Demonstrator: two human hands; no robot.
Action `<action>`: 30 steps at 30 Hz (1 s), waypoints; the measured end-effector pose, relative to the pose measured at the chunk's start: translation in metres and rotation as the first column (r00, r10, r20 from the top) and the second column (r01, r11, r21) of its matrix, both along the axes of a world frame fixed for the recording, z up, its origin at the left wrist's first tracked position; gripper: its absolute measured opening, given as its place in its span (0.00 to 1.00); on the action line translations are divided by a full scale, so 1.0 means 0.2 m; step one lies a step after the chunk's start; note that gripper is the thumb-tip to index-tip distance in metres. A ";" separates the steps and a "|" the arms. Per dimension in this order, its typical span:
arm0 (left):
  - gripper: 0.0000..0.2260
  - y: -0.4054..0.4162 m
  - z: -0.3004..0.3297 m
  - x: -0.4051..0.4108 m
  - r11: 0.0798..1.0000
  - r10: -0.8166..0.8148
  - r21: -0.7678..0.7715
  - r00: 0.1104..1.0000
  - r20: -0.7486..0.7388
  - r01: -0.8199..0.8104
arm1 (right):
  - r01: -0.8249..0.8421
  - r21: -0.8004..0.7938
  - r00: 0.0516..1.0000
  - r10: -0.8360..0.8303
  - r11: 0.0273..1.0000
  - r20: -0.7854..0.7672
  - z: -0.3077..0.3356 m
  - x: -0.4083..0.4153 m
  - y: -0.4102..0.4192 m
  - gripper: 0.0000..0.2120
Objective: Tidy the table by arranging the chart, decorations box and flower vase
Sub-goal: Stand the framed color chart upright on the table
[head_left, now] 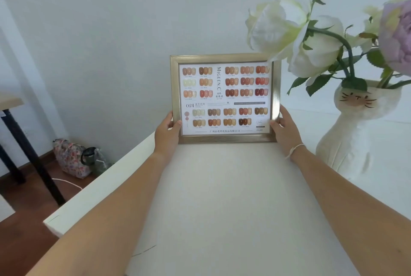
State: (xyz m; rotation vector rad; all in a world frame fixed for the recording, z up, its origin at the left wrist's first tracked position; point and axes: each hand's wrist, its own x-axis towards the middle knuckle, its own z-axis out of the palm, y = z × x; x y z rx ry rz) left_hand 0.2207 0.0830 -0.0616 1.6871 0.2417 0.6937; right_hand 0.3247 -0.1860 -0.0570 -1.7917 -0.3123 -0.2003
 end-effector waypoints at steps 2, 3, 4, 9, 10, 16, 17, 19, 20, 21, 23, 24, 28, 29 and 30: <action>0.15 0.00 0.00 0.03 1.000 0.008 0.009 1.000 0.006 -0.008 | 0.014 0.022 1.000 -0.013 1.000 -0.008 0.00 0.02 0.00 0.25; 0.16 0.00 0.00 0.04 1.000 0.010 0.017 1.000 0.010 -0.011 | 0.018 0.027 1.000 -0.017 0.999 -0.012 0.00 0.03 0.01 0.25; 0.16 0.00 0.00 0.05 1.000 0.008 0.021 1.000 0.013 -0.008 | 0.020 0.032 1.000 -0.019 0.999 -0.016 -0.01 0.04 0.01 0.25; 0.15 0.00 0.00 0.10 0.999 0.000 0.037 1.000 0.014 0.000 | 0.028 0.045 0.999 -0.027 0.999 -0.021 -0.01 0.09 0.01 0.25; 0.15 0.01 -0.01 0.12 0.999 -0.001 0.033 1.000 0.012 0.000 | 0.032 0.046 0.999 -0.031 0.998 -0.022 -0.01 0.10 0.02 0.25; 0.16 0.02 -0.02 0.17 0.998 0.006 0.057 1.000 0.001 -0.007 | 0.053 0.071 0.999 -0.052 0.996 -0.017 -0.02 0.12 0.01 0.25; 0.16 0.02 -0.02 0.17 0.998 0.009 0.063 1.000 0.002 -0.009 | 0.051 0.076 0.999 -0.050 0.996 -0.017 -0.02 0.12 0.01 0.25; 0.17 0.02 -0.02 0.18 0.998 0.007 0.064 1.000 0.003 -0.007 | 0.051 0.077 0.999 -0.050 0.996 -0.014 -0.02 0.12 0.01 0.25; 0.17 0.02 -0.03 0.18 0.998 0.005 0.062 1.000 0.002 -0.005 | 0.051 0.075 0.999 -0.050 0.996 -0.012 -0.02 0.12 0.01 0.25; 0.17 0.03 -0.03 0.18 0.998 0.007 0.064 1.000 -0.001 -0.007 | 0.050 0.077 0.999 -0.049 0.996 -0.012 -0.02 0.12 0.01 0.25; 0.18 0.03 -0.03 0.18 0.997 0.015 0.074 1.000 -0.013 -0.014 | 0.051 0.083 0.999 -0.050 0.995 -0.018 -0.02 0.12 0.01 0.25; 0.18 0.03 -0.03 0.18 0.997 0.017 0.075 1.000 -0.019 -0.016 | 0.051 0.083 0.999 -0.049 0.995 -0.022 -0.02 0.12 0.01 0.24; 0.18 0.03 -0.04 0.19 0.997 0.016 0.075 0.999 -0.032 -0.013 | 0.065 0.082 0.997 -0.063 0.995 -0.033 -0.02 0.11 0.01 0.24; 0.19 0.03 -0.04 0.18 0.997 0.015 0.070 0.999 -0.031 -0.013 | 0.070 0.084 0.997 -0.067 0.994 -0.037 -0.02 0.11 0.01 0.25; 0.19 0.04 -0.04 0.18 0.998 0.013 0.067 0.999 -0.031 -0.011 | 0.073 0.090 0.997 -0.069 0.993 -0.045 -0.02 0.11 0.01 0.25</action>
